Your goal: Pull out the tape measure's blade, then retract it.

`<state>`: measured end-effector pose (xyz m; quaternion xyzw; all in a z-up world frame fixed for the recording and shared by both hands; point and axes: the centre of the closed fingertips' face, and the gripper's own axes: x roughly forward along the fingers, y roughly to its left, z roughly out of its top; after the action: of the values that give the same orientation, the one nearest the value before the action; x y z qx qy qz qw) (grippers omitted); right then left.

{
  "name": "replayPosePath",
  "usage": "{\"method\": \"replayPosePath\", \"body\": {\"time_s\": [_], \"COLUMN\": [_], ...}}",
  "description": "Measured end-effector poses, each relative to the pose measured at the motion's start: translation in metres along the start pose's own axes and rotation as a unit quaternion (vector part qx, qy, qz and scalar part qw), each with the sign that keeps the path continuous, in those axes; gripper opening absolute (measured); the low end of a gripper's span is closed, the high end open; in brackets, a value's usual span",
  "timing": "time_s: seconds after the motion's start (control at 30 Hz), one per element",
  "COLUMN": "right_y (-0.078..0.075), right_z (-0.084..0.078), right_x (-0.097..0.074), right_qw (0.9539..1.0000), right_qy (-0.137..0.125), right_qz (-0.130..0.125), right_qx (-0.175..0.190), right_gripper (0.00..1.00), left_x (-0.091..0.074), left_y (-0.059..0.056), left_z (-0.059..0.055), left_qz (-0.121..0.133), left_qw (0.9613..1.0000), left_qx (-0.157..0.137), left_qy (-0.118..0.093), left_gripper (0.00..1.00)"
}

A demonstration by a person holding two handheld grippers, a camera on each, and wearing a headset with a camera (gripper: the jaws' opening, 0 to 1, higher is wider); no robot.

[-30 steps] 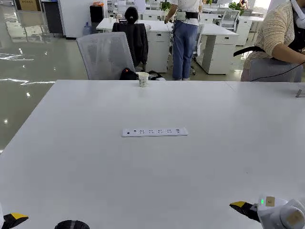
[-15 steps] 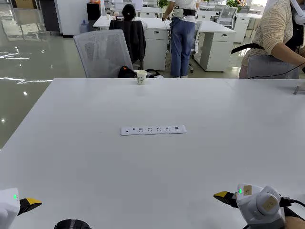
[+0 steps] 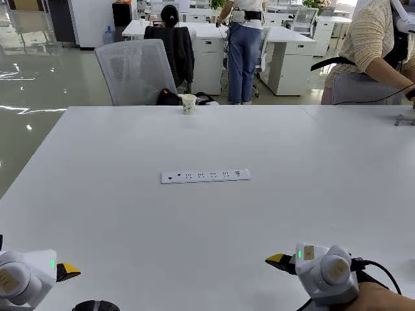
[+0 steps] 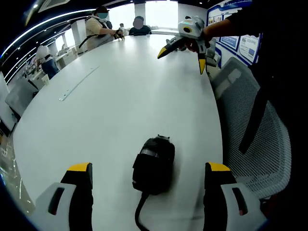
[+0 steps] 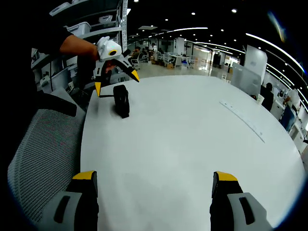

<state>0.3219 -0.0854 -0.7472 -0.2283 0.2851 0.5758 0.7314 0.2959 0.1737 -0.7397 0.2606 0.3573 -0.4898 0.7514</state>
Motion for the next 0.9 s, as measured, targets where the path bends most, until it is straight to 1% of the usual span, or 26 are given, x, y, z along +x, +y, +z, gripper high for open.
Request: {"method": "replayPosePath", "body": {"time_s": [0.13, 0.23, 0.3, 0.33, 0.4, 0.47, 0.5, 0.63, 0.73, 0.77, 0.83, 0.9], "right_y": [0.006, 0.009, 0.012, 0.013, 0.014, 0.016, 0.017, 0.019, 0.022, 0.022, 0.024, 0.024], "right_z": [0.001, 0.005, 0.010, 0.012, 0.017, 0.022, 0.025, 0.033, 0.038, 0.040, 0.044, 0.047], "right_x": [0.009, 0.016, 0.019, 0.021, 0.026, 0.030, 0.032, 0.041, 0.048, 0.049, 0.054, 0.059], "right_qw": [0.9998, 0.9996, 0.9995, 0.9994, 0.9993, 0.9993, 0.9992, 0.9988, 0.9984, 0.9982, 0.9979, 0.9977], "right_qy": [0.007, 0.007, 0.005, 0.004, 0.000, -0.005, -0.006, -0.007, -0.008, -0.008, -0.007, -0.007], "right_qz": [0.012, 0.020, 0.023, 0.025, 0.029, 0.032, 0.034, 0.041, 0.049, 0.051, 0.055, 0.059], "right_qx": [-0.012, -0.020, -0.021, -0.022, -0.022, -0.020, -0.021, -0.027, -0.029, -0.030, -0.032, -0.033], "right_gripper": [0.99, 0.99, 0.99, 0.99, 0.99, 0.99, 0.99, 0.99, 0.99, 0.99, 0.99, 0.99], "left_x": [0.004, 0.009, 0.011, 0.013, 0.015, 0.016, 0.017, 0.022, 0.025, 0.026, 0.027, 0.028], "left_y": [0.003, 0.000, -0.002, -0.004, -0.006, -0.008, -0.009, -0.010, -0.012, -0.012, -0.012, -0.012], "left_z": [0.001, 0.002, 0.002, 0.002, 0.001, -0.001, -0.002, -0.002, -0.005, -0.005, -0.005, -0.006], "left_qz": [-0.015, -0.024, -0.033, -0.041, -0.046, -0.054, -0.055, -0.062, -0.070, -0.070, -0.072, -0.074], "left_qw": [0.9995, 0.9984, 0.9977, 0.9971, 0.9962, 0.9947, 0.9942, 0.9924, 0.9899, 0.9897, 0.9895, 0.9891], "left_qx": [0.027, 0.044, 0.052, 0.057, 0.063, 0.074, 0.077, 0.088, 0.101, 0.103, 0.102, 0.103], "left_qy": [0.012, 0.025, 0.029, 0.031, 0.039, 0.047, 0.052, 0.059, 0.071, 0.071, 0.072, 0.076], "left_gripper": [0.88, 0.86, 0.82, 0.80, 0.78, 0.72, 0.70, 0.63, 0.51, 0.49, 0.49, 0.45]}}
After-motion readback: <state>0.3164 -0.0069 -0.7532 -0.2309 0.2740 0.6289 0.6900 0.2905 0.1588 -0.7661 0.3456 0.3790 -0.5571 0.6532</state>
